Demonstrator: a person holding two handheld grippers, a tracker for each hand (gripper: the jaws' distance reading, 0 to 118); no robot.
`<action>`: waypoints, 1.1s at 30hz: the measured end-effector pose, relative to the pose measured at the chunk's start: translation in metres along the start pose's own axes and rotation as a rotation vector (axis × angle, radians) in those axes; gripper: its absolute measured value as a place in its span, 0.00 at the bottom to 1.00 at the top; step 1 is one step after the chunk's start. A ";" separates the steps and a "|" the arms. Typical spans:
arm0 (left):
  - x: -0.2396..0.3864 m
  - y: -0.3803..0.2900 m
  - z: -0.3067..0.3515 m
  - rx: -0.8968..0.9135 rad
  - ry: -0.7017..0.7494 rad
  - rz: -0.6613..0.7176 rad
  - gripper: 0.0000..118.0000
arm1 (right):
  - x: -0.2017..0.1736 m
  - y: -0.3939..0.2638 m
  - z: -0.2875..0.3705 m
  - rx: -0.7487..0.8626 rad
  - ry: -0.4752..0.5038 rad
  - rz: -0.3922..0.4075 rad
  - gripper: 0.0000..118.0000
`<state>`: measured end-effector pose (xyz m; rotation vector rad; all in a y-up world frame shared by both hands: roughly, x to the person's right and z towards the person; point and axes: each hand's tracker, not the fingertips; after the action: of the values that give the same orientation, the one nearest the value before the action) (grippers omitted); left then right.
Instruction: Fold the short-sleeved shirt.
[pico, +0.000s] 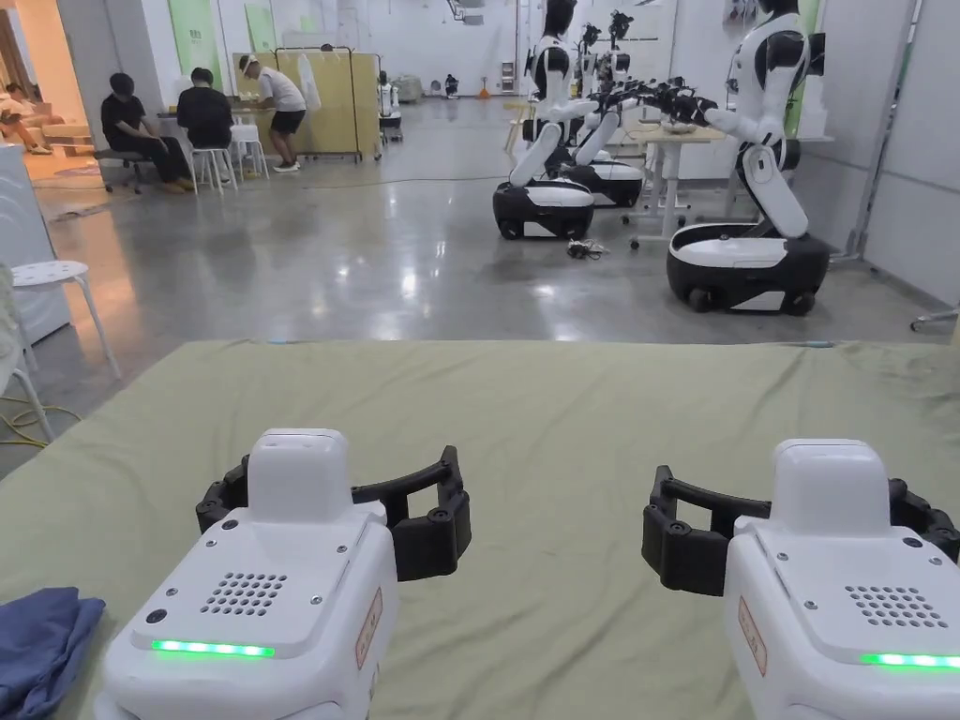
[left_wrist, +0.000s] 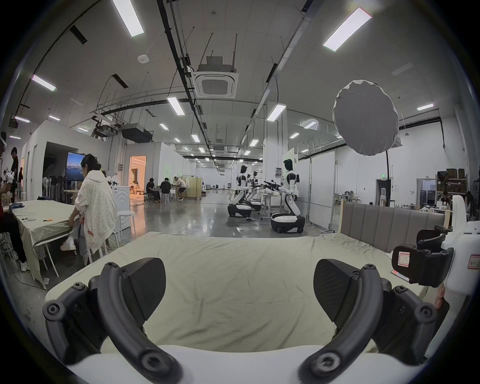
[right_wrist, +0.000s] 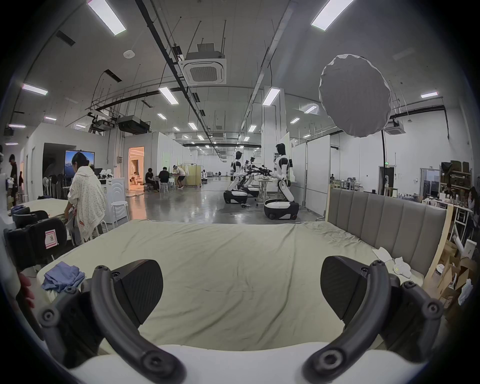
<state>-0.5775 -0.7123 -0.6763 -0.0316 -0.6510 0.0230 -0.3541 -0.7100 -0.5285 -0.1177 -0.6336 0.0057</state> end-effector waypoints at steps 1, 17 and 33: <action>0.000 -0.001 -0.001 0.001 0.001 -0.002 0.95 | -0.001 0.000 0.000 -0.001 0.002 0.005 1.00; 0.002 -0.002 -0.014 -0.007 0.002 -0.008 0.95 | -0.009 -0.001 -0.013 -0.011 0.010 0.015 1.00; -0.001 -0.003 -0.020 -0.008 0.000 -0.001 0.95 | -0.013 0.003 -0.020 -0.006 0.045 0.003 1.00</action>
<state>-0.5666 -0.7156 -0.6926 -0.0390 -0.6513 0.0193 -0.3524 -0.7101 -0.5527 -0.1247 -0.5883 0.0039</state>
